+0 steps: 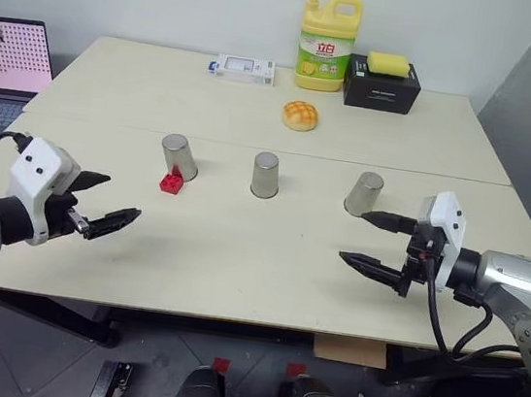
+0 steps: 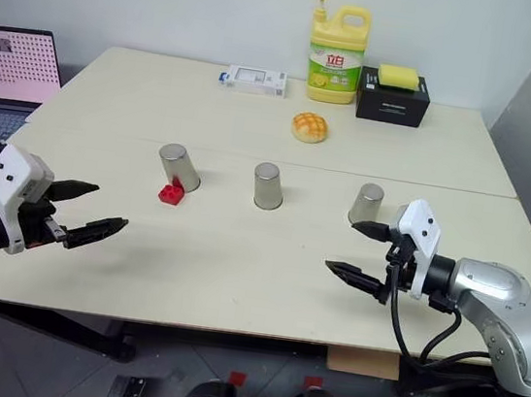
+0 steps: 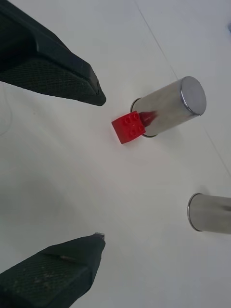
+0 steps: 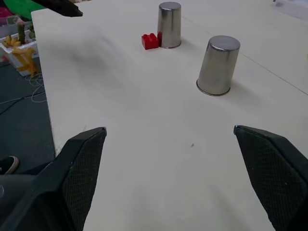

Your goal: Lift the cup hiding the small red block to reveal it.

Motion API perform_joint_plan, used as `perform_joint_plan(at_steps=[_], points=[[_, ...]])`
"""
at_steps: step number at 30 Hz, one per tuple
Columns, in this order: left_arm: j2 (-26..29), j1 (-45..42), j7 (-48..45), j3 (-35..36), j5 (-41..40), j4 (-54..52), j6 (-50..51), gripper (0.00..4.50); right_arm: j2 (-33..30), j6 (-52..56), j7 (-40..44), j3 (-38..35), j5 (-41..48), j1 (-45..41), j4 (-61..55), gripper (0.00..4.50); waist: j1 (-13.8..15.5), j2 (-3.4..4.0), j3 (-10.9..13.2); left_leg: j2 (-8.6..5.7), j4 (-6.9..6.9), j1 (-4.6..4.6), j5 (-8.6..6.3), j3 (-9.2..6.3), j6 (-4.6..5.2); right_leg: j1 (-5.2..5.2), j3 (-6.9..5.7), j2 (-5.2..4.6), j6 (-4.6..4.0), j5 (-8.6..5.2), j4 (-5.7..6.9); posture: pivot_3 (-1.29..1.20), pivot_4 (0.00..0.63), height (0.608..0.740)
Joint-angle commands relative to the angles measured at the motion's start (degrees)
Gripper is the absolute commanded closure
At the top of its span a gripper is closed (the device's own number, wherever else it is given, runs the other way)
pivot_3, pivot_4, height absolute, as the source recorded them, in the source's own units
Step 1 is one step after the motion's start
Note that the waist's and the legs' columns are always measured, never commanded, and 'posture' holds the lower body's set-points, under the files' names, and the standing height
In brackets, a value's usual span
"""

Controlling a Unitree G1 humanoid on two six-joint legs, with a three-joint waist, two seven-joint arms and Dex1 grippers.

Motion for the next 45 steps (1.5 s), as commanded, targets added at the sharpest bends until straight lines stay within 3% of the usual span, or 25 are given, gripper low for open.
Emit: perform_joint_plan(at_steps=[1, 45], points=[[0.49, 0.03, 0.17, 2.13, -0.47, -1.94, -0.07, 0.01, -1.10, 0.19, 0.91, -1.91, 1.43, -0.40, -2.23, 0.00, 0.00, 0.00, 0.00, 0.00, 0.00, 0.00, 0.00, 0.00, 0.00, 0.00, 0.01, 0.00, 0.00, 0.00, 0.00, 0.00, 0.150, 0.740], [0.55, -0.89, -0.58, 0.27, 0.62, -0.16, -1.39, 0.01, -1.52, -0.19, 1.42, -1.67, 1.67, -0.08, -2.66, 0.00, 0.00, 0.00, 0.00, 0.00, -0.01, 0.00, 0.00, 0.00, 0.00, 0.00, 0.00, 0.00, -0.02, -0.01, -0.01, 0.00, 0.150, 0.740]])
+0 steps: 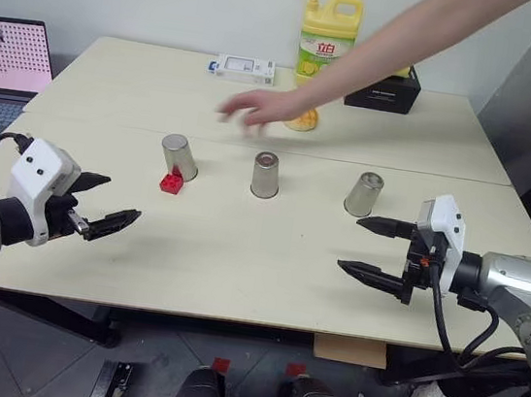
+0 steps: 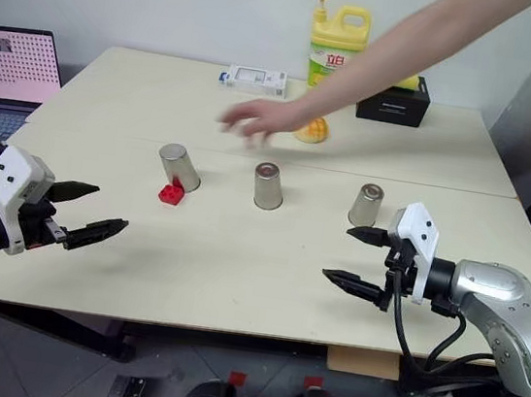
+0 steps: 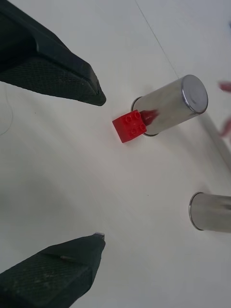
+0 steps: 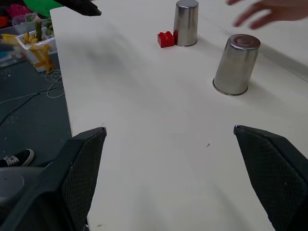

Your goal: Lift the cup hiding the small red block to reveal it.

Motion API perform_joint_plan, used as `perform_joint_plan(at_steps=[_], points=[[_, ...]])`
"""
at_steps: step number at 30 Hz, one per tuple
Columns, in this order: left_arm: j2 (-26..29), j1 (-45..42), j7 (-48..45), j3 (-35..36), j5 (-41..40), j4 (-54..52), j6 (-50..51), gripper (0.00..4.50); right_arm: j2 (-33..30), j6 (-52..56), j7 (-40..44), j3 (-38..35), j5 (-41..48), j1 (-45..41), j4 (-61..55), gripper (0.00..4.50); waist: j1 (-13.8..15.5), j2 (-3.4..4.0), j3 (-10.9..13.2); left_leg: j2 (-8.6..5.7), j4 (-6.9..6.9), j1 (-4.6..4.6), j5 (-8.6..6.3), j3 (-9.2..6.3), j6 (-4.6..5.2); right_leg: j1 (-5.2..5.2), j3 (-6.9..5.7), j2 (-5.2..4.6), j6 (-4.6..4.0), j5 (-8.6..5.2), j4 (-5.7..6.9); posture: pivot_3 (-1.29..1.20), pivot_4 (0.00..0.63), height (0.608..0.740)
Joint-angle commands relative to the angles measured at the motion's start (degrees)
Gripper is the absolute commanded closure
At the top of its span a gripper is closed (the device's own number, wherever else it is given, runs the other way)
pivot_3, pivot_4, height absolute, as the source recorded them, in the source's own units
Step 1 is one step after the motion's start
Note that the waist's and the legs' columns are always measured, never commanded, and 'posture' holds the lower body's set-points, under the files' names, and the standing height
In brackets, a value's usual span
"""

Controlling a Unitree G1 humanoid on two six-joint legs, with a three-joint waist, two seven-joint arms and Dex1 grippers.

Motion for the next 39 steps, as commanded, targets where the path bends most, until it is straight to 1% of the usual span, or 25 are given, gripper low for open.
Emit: perform_joint_plan(at_steps=[1, 32, 39], points=[[0.57, -0.75, -0.20, 0.51, 0.25, -0.36, -1.13, 0.01, -0.07, -1.14, -0.21, -1.63, 0.07, -0.23, -1.28, 0.00, 0.00, 0.00, 0.00, 0.00, 0.00, 0.00, 0.00, 0.00, 0.00, 0.00, 0.00, 0.00, 0.00, 0.00, 0.00, 0.00, 0.150, 0.740], [0.70, -2.19, -0.44, -1.05, 0.46, 0.19, -1.61, 0.01, 0.08, -1.19, -1.06, -1.50, -0.14, -0.20, -1.55, 0.00, 0.00, 0.00, 0.00, 0.00, -0.01, 0.00, 0.00, 0.01, 0.00, 0.00, 0.01, 0.00, 0.00, 0.00, 0.00, 0.00, 0.150, 0.740], [0.39, -3.62, -0.32, -2.28, -0.56, -1.33, -0.96, 0.01, 2.13, -1.89, -3.20, -0.81, -1.11, -1.16, -0.70, 0.00, 0.00, 0.00, 0.00, -0.01, -0.02, 0.00, 0.00, 0.00, 0.00, 0.00, -0.01, 0.00, 0.00, 0.00, 0.00, 0.00, 0.150, 0.740]])
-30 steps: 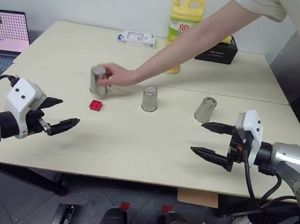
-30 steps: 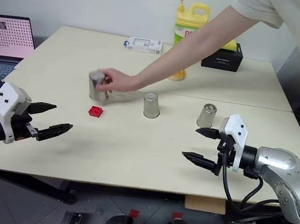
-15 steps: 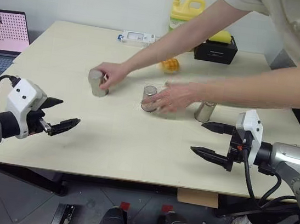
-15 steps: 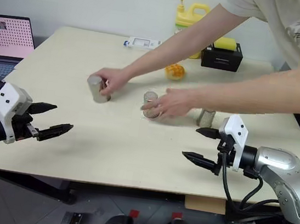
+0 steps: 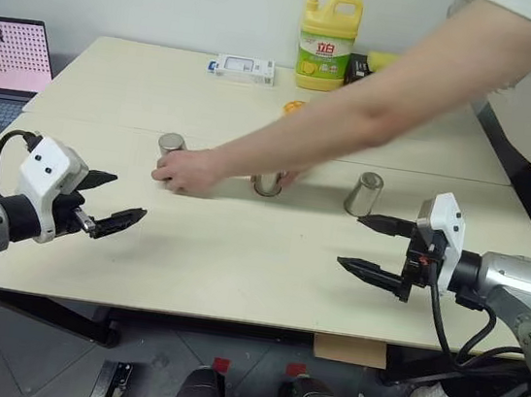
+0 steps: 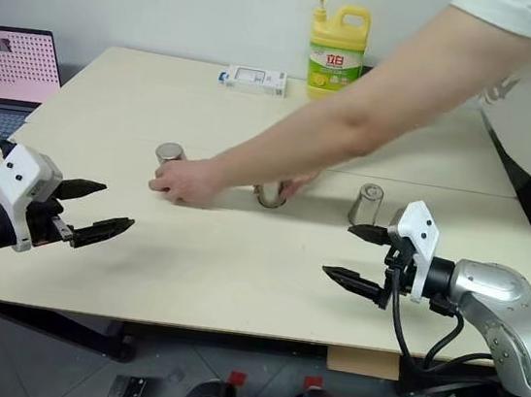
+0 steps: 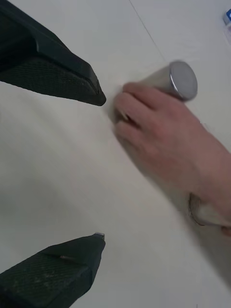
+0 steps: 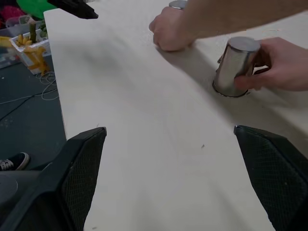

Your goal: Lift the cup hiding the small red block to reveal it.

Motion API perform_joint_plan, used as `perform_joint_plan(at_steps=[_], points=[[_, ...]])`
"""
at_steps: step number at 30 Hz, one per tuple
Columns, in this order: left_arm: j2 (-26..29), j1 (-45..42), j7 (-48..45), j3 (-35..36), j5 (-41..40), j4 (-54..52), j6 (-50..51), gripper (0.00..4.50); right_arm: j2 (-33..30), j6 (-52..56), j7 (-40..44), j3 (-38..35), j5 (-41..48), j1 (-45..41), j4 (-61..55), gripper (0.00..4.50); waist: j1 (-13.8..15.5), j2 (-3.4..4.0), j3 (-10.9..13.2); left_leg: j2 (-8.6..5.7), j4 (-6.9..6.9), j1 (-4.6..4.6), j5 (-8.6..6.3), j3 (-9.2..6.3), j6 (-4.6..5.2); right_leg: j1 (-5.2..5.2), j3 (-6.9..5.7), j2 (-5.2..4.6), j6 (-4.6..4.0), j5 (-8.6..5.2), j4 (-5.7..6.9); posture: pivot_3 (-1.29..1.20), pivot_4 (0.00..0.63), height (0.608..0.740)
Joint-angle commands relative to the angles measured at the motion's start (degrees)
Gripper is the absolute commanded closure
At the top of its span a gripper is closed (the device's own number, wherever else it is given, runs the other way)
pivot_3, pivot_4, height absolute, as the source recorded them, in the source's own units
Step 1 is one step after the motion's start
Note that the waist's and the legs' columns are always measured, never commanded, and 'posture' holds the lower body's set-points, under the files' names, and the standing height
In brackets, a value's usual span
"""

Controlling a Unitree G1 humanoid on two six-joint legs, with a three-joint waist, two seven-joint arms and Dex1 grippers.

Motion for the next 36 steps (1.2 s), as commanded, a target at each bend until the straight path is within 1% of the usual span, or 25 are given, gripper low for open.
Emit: perform_joint_plan(at_steps=[1, 4, 7, 9, 12, 14, 17, 19, 22, 27, 31, 32, 36], points=[[0.44, -1.60, -0.28, 0.04, -1.05, -2.19, 0.26, 0.01, 1.56, -1.54, -1.87, -0.69, -0.98, -1.92, 0.00, 0.00, 0.00, 0.00, 0.00, 0.00, 0.00, 0.00, 0.00, 0.01, 0.00, 0.00, 0.01, 0.00, 0.00, 0.00, 0.00, 0.00, 0.150, 0.740], [0.77, -2.34, -0.66, -0.45, -1.77, -3.16, 0.98, 0.01, 3.64, -1.65, -3.23, 0.83, -2.22, -4.39, 1.86, 0.00, -0.04, 0.00, 0.00, -0.01, 0.01, 0.00, 0.00, 0.02, 0.00, 0.00, 0.03, 0.00, 0.01, 0.00, 0.01, 0.00, 0.150, 0.740], [1.37, -3.35, -1.74, -1.54, -2.07, -3.84, 1.45, 0.01, 7.07, -3.01, -4.66, 5.51, -5.99, -8.40, 4.27, 0.00, -0.14, 0.00, 0.00, -0.02, 0.01, 0.01, 0.00, 0.02, 0.00, 0.00, 0.02, 0.01, 0.01, 0.01, 0.01, 0.00, 0.150, 0.740], [1.56, -4.16, -2.62, -1.96, -2.67, -3.94, 1.91, 0.01, 10.92, -4.13, -6.92, 8.74, -9.09, -12.04, 7.11, 0.00, -0.25, 0.01, 0.00, -0.03, 0.01, 0.01, 0.00, 0.01, 0.00, -0.01, 0.01, 0.05, 0.00, 0.01, 0.01, 0.00, 0.150, 0.740], [1.68, -5.01, -3.83, -2.37, -3.12, -3.82, 1.61, 0.01, 18.33, -5.74, -10.97, 13.04, -14.04, -18.49, 13.99, 0.00, -0.31, 0.01, 0.01, -0.05, -0.01, 0.01, 0.00, 0.01, 0.00, -0.04, 0.00, 0.13, 0.00, 0.01, 0.03, 0.00, 0.150, 0.740], [1.65, -5.50, -4.28, -2.42, -3.59, -3.89, 1.84, 0.01, 23.73, -6.40, -14.44, 14.55, -17.19, -23.72, 20.60, 0.00, -0.38, 0.03, 0.02, -0.05, -0.02, 0.01, 0.00, 0.05, 0.00, -0.08, 0.02, 0.16, -0.01, 0.01, 0.04, 0.00, 0.150, 0.740], [1.61, -6.04, -4.48, -2.62, -3.52, -3.54, 1.91, 0.01, 29.70, -8.53, -16.64, 15.19, -20.67, -31.77, 32.58, 0.00, -0.28, 0.03, 0.02, -0.06, -0.03, -0.02, 0.00, 0.02, 0.00, -0.10, 0.00, 0.20, -0.03, 0.02, 0.04, 0.00, 0.150, 0.740], [1.54, -6.14, -4.54, -2.76, -3.40, -3.44, 1.81, 0.01, 32.60, -11.12, -17.21, 15.06, -22.74, -36.15, 40.91, 0.00, -0.28, 0.03, 0.02, -0.05, -0.03, -0.05, 0.00, 0.03, 0.00, -0.12, 0.01, 0.19, -0.03, 0.02, 0.03, 0.00, 0.150, 0.740], [1.37, -5.81, -4.52, -2.77, -3.14, -3.79, 1.70, 0.01, 36.48, -17.90, -17.44, 15.59, -26.68, -42.21, 55.28, 0.00, -0.07, 0.02, 0.01, -0.04, -0.04, -0.08, 0.00, 0.03, 0.00, -0.11, -0.01, 0.14, -0.03, 0.02, 0.00, 0.00, 0.150, 0.740], [1.41, -4.90, -4.35, -2.49, -2.75, -4.64, 1.68, 0.01, 41.49, -26.78, -19.06, 13.74, -30.50, -50.65, 76.73, 0.00, -0.24, 0.03, 0.02, -0.04, -0.03, -0.15, 0.00, 0.04, 0.00, -0.14, 0.01, 0.09, -0.04, 0.02, -0.02, 0.00, 0.150, 0.740], [1.40, -4.54, -3.93, -2.36, -2.54, -5.21, 1.74, 0.01, 43.69, -33.45, -21.83, 13.16, -33.96, -55.03, 90.62, 0.00, -0.25, 0.03, 0.02, -0.03, -0.07, -0.16, 0.00, 0.01, 0.00, -0.17, -0.03, 0.09, -0.15, 0.08, 0.00, 0.00, 0.150, 0.740], [1.39, -4.45, -3.80, -2.35, -2.47, -5.34, 1.70, 0.01, 44.07, -34.79, -22.35, 13.17, -34.83, -55.74, 93.06, 0.00, -0.26, 0.03, 0.02, -0.03, -0.08, -0.16, 0.00, 0.01, 0.00, -0.17, -0.06, 0.09, -0.30, 0.17, 0.00, 0.00, 0.150, 0.740], [1.15, -3.78, -3.07, -2.44, -2.13, -6.06, 1.36, 0.01, 45.87, -35.71, -22.67, 11.81, -36.21, -57.14, 99.22, 0.00, -0.32, 0.04, 0.03, -0.02, -0.10, -0.16, 0.00, 0.00, 0.00, -0.18, -0.02, 0.09, -0.33, 0.18, -0.01, 0.00, 0.150, 0.740]])
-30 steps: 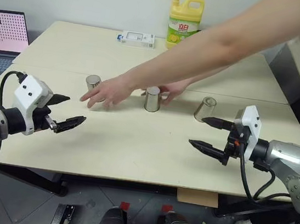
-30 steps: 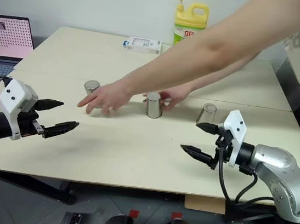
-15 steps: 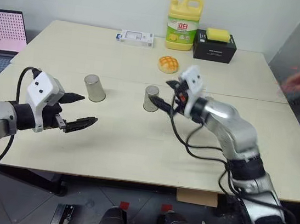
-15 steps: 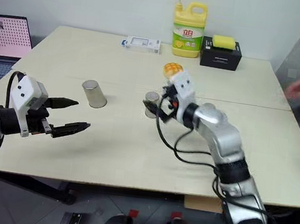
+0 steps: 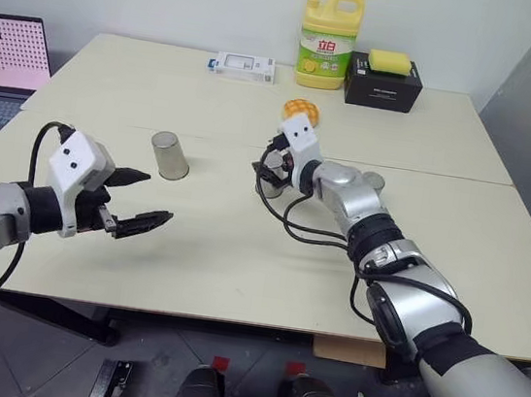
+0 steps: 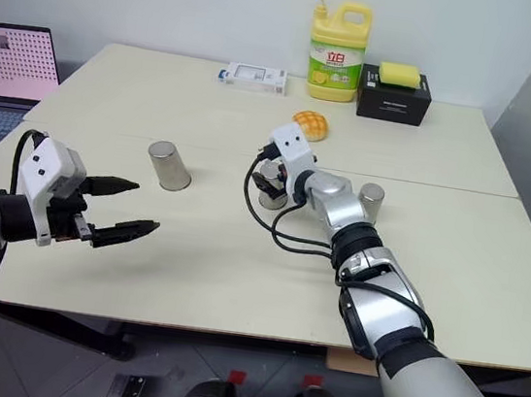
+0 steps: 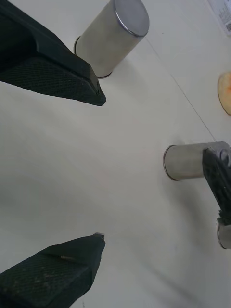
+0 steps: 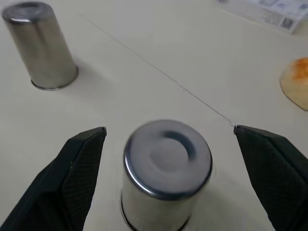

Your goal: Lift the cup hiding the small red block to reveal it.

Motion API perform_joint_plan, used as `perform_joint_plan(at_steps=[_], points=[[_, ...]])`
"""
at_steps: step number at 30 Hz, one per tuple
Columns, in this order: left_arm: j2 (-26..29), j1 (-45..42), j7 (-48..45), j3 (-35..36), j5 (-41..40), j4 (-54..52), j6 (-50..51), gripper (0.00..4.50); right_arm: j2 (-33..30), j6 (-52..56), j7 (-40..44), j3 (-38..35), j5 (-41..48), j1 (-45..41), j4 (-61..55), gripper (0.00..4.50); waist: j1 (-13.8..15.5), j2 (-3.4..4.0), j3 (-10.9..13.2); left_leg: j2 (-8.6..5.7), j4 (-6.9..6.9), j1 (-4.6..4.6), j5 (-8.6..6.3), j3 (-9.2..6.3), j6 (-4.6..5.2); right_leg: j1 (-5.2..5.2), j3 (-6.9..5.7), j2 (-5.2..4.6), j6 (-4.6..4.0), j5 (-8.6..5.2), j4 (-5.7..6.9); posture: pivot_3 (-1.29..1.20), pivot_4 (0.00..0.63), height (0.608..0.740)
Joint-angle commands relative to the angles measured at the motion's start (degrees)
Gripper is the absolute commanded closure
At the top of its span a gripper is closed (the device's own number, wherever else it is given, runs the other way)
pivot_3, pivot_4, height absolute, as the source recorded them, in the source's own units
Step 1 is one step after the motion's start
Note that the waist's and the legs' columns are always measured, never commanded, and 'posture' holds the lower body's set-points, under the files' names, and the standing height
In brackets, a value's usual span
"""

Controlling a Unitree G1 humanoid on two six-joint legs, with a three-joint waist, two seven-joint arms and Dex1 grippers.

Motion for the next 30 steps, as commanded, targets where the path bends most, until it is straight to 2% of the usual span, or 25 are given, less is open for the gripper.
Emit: perform_joint_plan(at_steps=[1, 2, 3, 5, 9, 10, 15, 19, 25, 30], points=[[0.53, 0.21, 0.74, 1.23, 0.38, -2.51, -0.97, 0.01, 1.50, -1.59, -0.31, -2.38, -1.02, -2.73, 3.39, 0.00, -0.05, 0.01, 0.00, 0.01, 0.00, 0.00, 0.00, 0.01, 0.00, 0.00, 0.01, 0.00, 0.00, 0.00, 0.00, 0.00, 0.150, 0.740], [0.46, 0.33, 0.88, 1.20, 0.41, -2.66, -0.99, 0.01, 1.77, -1.47, -0.60, -2.96, -1.01, -2.88, 3.96, 0.00, -0.05, 0.01, 0.00, 0.01, 0.00, 0.00, 0.00, 0.00, 0.00, -0.01, 0.01, 0.00, 0.00, 0.00, 0.01, 0.00, 0.150, 0.740], [0.41, 0.39, 0.99, 1.17, 0.42, -2.73, -1.00, 0.00, 1.98, -1.49, -0.91, -3.50, -1.08, -3.02, 4.39, 0.36, -0.05, 0.01, 0.01, 0.01, -0.01, 0.00, 0.00, 0.00, 0.00, -0.01, 0.00, 0.00, 0.00, 0.00, 0.02, 0.00, 0.150, 0.740], [0.24, 0.42, 1.27, 1.07, 0.43, -2.85, -1.03, 0.00, 2.28, -1.76, -1.37, -4.43, -1.24, -3.21, 4.89, 0.74, -0.05, 0.02, 0.01, 0.02, -0.01, 0.00, 0.00, -0.04, 0.00, -0.01, -0.03, 0.00, 0.00, 0.00, 0.02, 0.00, 0.150, 0.740], [0.09, 0.47, 1.68, 0.79, 0.38, -2.84, -1.17, 0.00, 2.68, -1.94, -1.38, -5.78, -1.56, -3.33, 5.15, 1.83, -0.04, 0.01, 0.01, 0.02, -0.01, 0.00, 0.00, -0.04, 0.00, 0.00, -0.03, 0.00, 0.00, 0.00, 0.02, 0.00, 0.150, 0.740], [0.07, 0.56, 1.73, 0.84, 0.34, -2.92, -1.15, 0.00, 2.72, -1.98, -1.37, -5.95, -1.75, -3.32, 5.14, 1.95, -0.05, 0.02, 0.01, 0.02, -0.01, 0.00, 0.00, -0.04, 0.00, 0.00, -0.02, 0.00, 0.00, 0.00, 0.02, 0.00, 0.150, 0.740], [-0.35, 0.00, 2.03, -0.04, 0.44, -2.59, -1.34, 0.00, 2.47, -1.19, 0.03, -7.42, -0.95, -3.44, 3.51, 1.95, -0.04, 0.02, 0.01, 0.02, -0.01, 0.00, 0.00, -0.05, 0.00, 0.00, -0.03, 0.00, -0.01, 0.00, 0.02, 0.00, 0.150, 0.740], [-0.70, -0.79, 2.03, -0.33, -0.35, -2.99, -0.92, 0.00, 0.94, 1.21, 4.03, -9.81, 1.90, -3.91, -3.91, 1.95, -0.03, 0.04, 0.03, 0.02, -0.01, 0.00, 0.00, -0.04, 0.00, -0.01, -0.02, 0.00, 0.00, 0.01, 0.02, 0.00, 0.150, 0.740], [-0.64, -1.80, 1.14, -0.82, -1.32, -2.92, -0.84, 0.00, -5.15, 13.09, 7.86, -7.93, 2.04, 5.37, -28.26, 1.95, 0.29, 0.00, 0.00, 0.03, -0.05, -0.03, 0.00, -0.09, 0.00, 0.01, -0.06, -0.03, 0.00, 0.00, -0.02, 0.00, 0.150, 0.740], [-0.90, -4.06, 0.40, -3.41, -0.77, -1.36, -1.29, 0.00, -8.56, 18.00, 5.42, -7.03, -0.12, 10.00, -31.32, 1.95, 0.19, 0.02, 0.01, -0.03, -0.01, -0.03, 0.00, -0.06, 0.00, 0.04, -0.04, -0.08, 0.01, 0.00, -0.01, 0.00, 0.150, 0.740]])
